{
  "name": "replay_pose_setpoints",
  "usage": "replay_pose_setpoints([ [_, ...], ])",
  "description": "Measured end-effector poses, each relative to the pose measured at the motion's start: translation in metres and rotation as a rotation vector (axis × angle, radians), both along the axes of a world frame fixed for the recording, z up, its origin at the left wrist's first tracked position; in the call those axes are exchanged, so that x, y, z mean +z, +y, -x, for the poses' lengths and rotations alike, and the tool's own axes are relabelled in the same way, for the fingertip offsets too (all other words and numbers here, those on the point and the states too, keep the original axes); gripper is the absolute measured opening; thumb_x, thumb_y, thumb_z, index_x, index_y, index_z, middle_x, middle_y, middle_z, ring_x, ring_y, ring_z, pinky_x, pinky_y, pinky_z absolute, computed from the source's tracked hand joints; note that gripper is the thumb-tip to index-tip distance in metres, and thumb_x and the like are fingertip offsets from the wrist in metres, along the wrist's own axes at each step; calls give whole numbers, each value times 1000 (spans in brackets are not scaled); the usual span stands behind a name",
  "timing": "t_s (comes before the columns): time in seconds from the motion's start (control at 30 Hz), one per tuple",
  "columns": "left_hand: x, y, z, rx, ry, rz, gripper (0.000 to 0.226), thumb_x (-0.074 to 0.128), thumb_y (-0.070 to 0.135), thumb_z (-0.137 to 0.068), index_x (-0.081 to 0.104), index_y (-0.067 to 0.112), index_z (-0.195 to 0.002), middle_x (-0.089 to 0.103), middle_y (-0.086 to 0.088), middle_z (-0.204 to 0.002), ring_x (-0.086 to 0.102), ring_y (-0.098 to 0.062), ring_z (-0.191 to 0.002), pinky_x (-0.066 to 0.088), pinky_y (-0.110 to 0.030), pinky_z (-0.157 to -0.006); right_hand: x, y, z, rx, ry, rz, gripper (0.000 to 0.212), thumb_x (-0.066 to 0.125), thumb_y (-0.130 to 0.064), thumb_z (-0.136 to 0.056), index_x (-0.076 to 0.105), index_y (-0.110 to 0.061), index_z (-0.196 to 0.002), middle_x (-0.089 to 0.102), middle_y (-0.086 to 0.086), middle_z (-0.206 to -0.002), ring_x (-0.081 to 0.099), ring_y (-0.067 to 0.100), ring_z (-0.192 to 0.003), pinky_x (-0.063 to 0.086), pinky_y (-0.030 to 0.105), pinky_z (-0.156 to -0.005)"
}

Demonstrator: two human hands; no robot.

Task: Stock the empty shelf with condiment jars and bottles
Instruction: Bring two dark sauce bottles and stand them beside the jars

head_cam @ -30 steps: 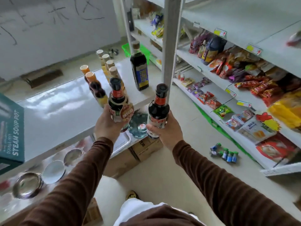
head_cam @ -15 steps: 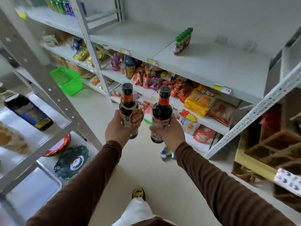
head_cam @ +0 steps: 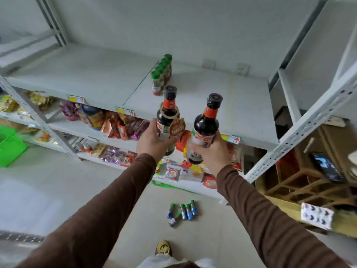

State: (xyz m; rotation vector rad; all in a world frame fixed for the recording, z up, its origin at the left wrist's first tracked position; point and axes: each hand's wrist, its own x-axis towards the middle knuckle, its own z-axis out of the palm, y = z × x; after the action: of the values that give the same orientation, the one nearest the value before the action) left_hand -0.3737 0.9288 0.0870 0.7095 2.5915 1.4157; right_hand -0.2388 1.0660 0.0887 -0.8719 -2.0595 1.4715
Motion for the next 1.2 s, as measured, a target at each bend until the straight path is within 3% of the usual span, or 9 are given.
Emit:
replay_pose_setpoints([
  [0.1,10,46,44,-11,14,7,56,79,55,-64,48,36,-107,67,18,-98,66,-11,-91,53,-34,-79,6,31,31,-43,-1,-14,68,82,-56,-60,55,-38,-119,70,-18,-108,66,9,-100,54,39,-89],
  [0.2,15,90,80,-25,-3,-22,55,80,52,-66,47,38,-107,65,20,-98,65,-10,-90,53,-33,-82,9,59,58,-67,20,-15,64,86,-41,-67,55,-32,-123,70,-14,-111,66,9,-100,54,37,-91],
  [0.7,-8,251,206,153,-77,-78,61,80,56,-59,45,37,-105,67,19,-104,66,-9,-93,56,-39,-85,10,190,167,-4,17,-34,59,88,-30,-69,58,-24,-120,70,-15,-103,67,-1,-94,53,25,-84],
  [1.0,-11,301,249,200,-66,-74,70,77,63,-61,39,30,-109,66,12,-109,63,-15,-93,51,-37,-79,4,214,208,-50,-11,-44,63,88,-31,-69,57,-24,-123,71,-8,-112,68,10,-99,56,32,-90],
  [1.2,-22,321,277,131,-59,-69,68,85,43,-65,38,24,-110,66,5,-108,65,-22,-94,54,-38,-80,-2,221,229,-82,-25,-56,61,88,-33,-68,57,-24,-120,71,-10,-109,68,9,-98,56,32,-89],
])
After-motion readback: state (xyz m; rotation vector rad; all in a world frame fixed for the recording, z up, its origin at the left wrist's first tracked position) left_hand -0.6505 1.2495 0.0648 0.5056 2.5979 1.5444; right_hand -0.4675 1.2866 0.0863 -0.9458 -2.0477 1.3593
